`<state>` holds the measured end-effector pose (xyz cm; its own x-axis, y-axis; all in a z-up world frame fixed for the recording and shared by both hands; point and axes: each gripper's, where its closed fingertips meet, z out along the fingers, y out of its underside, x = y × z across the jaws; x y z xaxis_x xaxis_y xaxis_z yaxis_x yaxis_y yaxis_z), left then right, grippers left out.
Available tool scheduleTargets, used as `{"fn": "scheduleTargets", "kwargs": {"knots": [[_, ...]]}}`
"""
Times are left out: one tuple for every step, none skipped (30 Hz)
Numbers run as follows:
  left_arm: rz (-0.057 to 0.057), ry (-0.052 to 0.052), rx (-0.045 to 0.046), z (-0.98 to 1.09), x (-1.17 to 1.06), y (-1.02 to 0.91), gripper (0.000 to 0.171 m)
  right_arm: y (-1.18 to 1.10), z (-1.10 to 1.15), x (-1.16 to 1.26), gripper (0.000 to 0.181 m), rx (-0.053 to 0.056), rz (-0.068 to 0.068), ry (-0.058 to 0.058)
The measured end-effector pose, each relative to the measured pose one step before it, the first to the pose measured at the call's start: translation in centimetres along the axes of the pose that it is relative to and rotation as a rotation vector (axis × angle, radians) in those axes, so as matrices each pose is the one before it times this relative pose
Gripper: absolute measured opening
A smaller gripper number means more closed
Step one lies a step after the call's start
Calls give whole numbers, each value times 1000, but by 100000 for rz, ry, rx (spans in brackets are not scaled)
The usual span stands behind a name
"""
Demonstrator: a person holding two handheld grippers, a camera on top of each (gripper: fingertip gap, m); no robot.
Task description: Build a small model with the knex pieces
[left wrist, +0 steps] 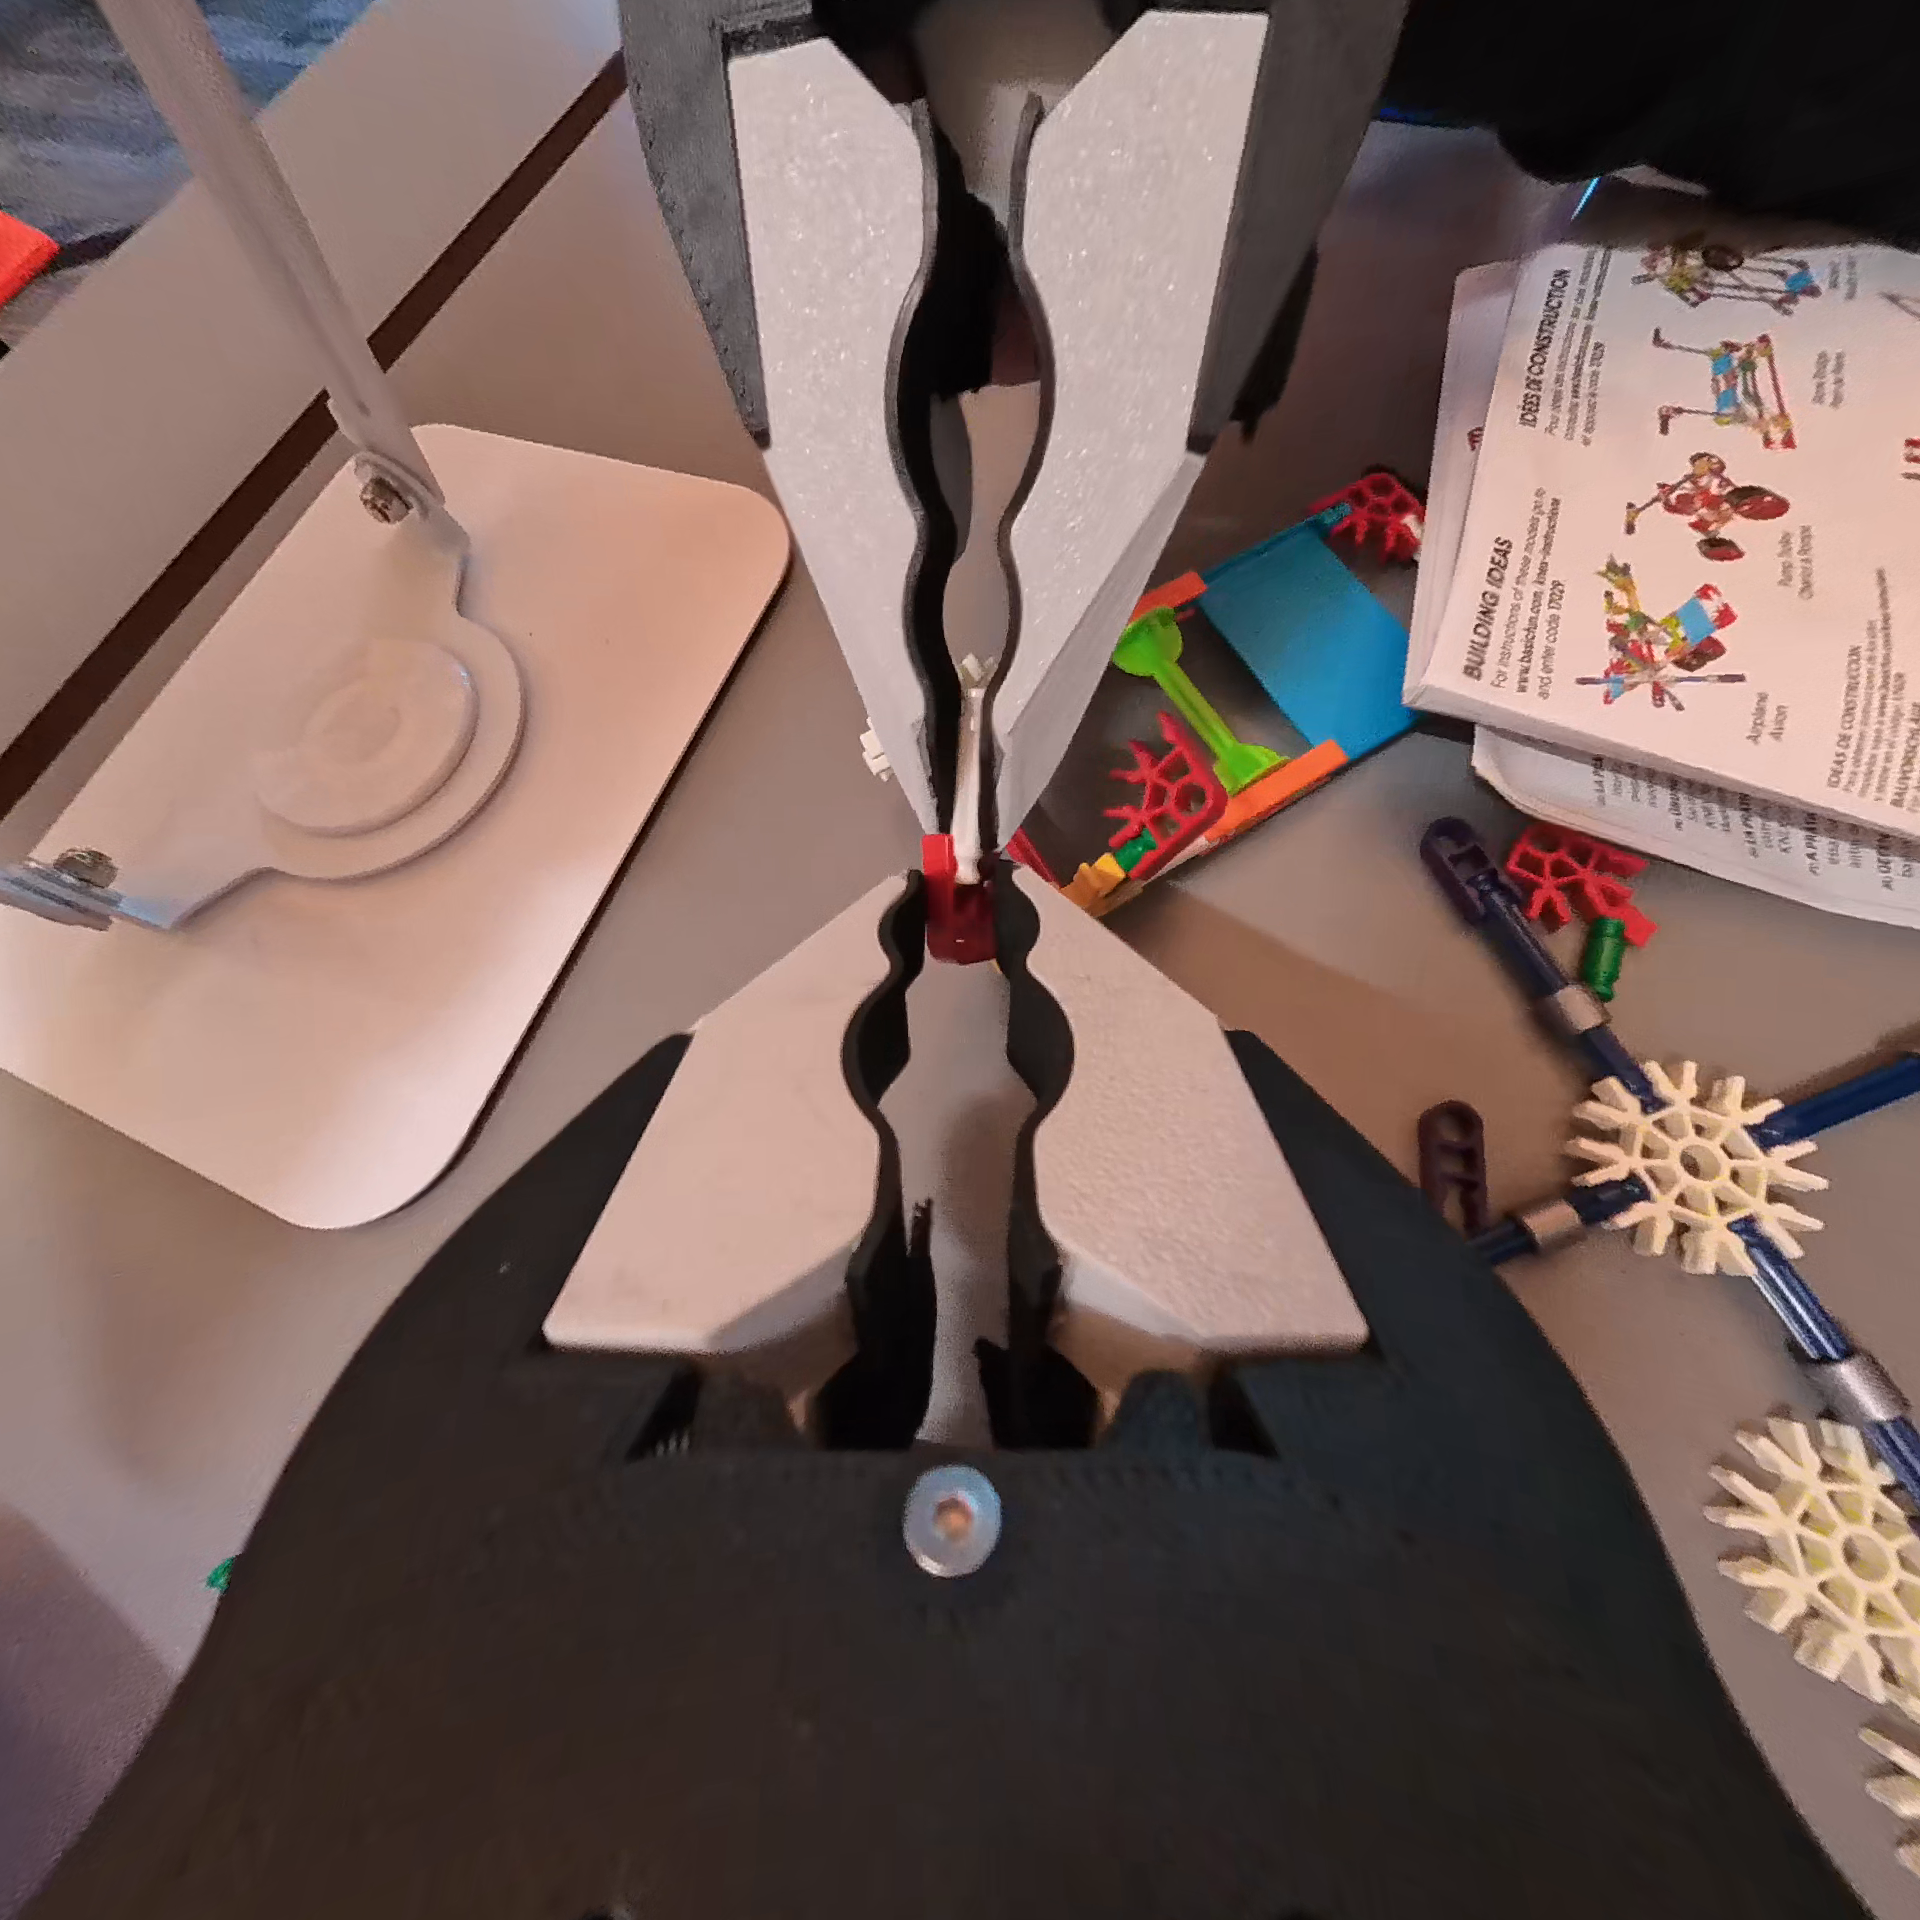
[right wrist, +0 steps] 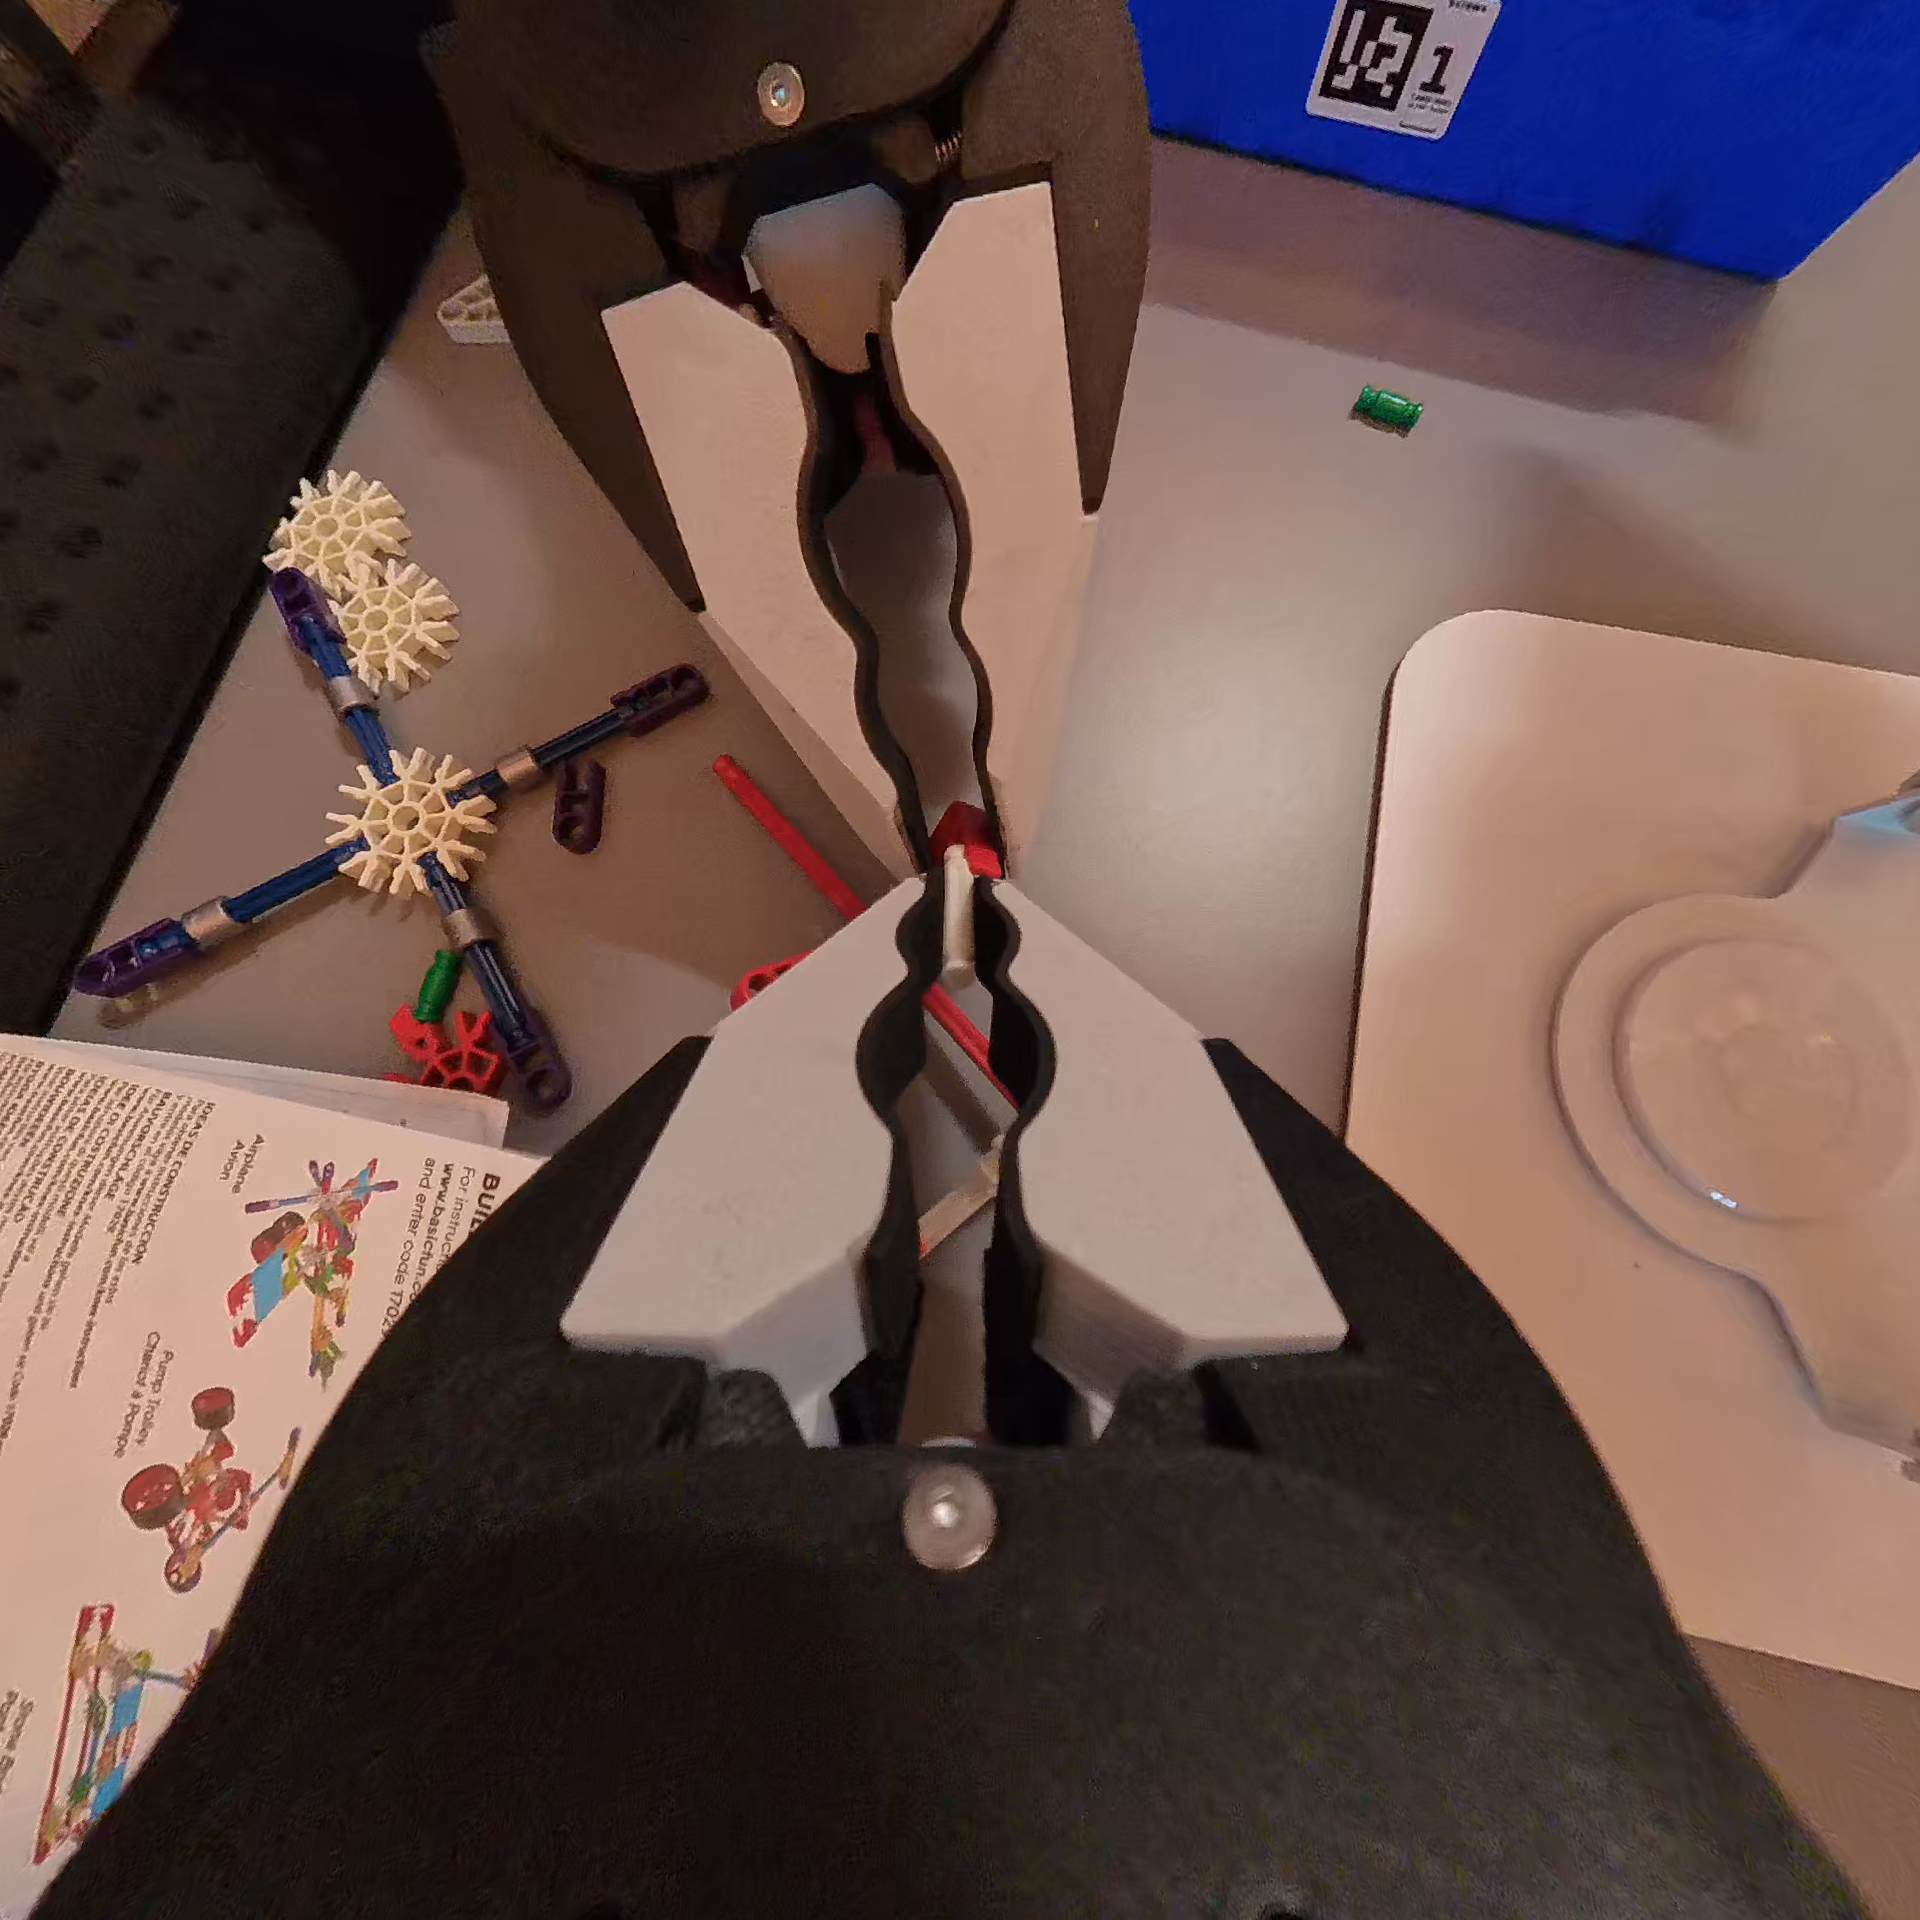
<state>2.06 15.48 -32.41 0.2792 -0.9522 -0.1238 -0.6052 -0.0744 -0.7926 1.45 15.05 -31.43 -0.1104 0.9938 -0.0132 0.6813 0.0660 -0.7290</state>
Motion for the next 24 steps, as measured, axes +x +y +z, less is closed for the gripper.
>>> {"fn": "scheduleTargets", "kwargs": {"knots": [[362,-33,165,-61,-36,33,11,-69,28,18,3,385,-98,142],[-455,-12,-125,-91,-28,38,11,-47,37,14,2,353,103,0],[-1025,269,-211,-112,-8,70,11,-21,22,19,3,341,450,-270],[-324,-449,-283,-151,-88,120,11,-11,-29,69,3,466,301,-85],[-176,-117,-8,-100,-25,117,11,-20,-35,54,2,463,241,-152],[-1335,592,180,5,28,76,12,11,8,7,2,251,280,-363],[-1995,1038,333,94,45,39,12,40,39,13,2,51,143,-201],[-1546,1278,477,140,54,35,13,17,14,17,3,-51,105,-53],[-1501,907,1706,57,-33,-128,12,6,-66,7,3,-10,79,-3],[-2909,1825,1860,-12,-11,-135,11,1,-69,11,3,78,139,-12],[-2998,2031,1439,-29,-11,-97,10,-8,-12,-10,3,58,275,-67],[-1831,1295,1050,27,-8,-36,9,23,29,17,3,-140,246,2],[-1140,779,797,54,7,-4,9,47,16,-5,3,-308,269,-215],[-555,830,247,56,81,5,9,44,-15,-29,3,-100,382,-435],[389,-30,595,1,16,-101,9,11,-43,-12,3,125,471,-377],[468,147,212,52,68,-22,9,38,-37,-62,3,-122,334,-607],[947,418,-179,18,100,39,8,24,-3,-47,3,-119,147,-337],[960,-473,318,-7,-41,-20,8,-9,-11,32,2,-88,139,370],[-465,310,420,20,12,-10,8,-6,-24,38,3,-121,-33,550],[-436,759,230,6,26,-11,8,-11,-12,55,4,123,110,537],[420,-120,79,2,-50,2,8,-9,7,45,4,173,490,287],[262,92,-55,23,34,-6,7,4,-4,3,5,126,373,-138],[1180,-3,-201,-8,82,-12,7,-18,-16,-28,7,219,96,-273],[2249,-936,-467,-8,8,5,7,-19,3,-36,7,234,14,-166]]}}
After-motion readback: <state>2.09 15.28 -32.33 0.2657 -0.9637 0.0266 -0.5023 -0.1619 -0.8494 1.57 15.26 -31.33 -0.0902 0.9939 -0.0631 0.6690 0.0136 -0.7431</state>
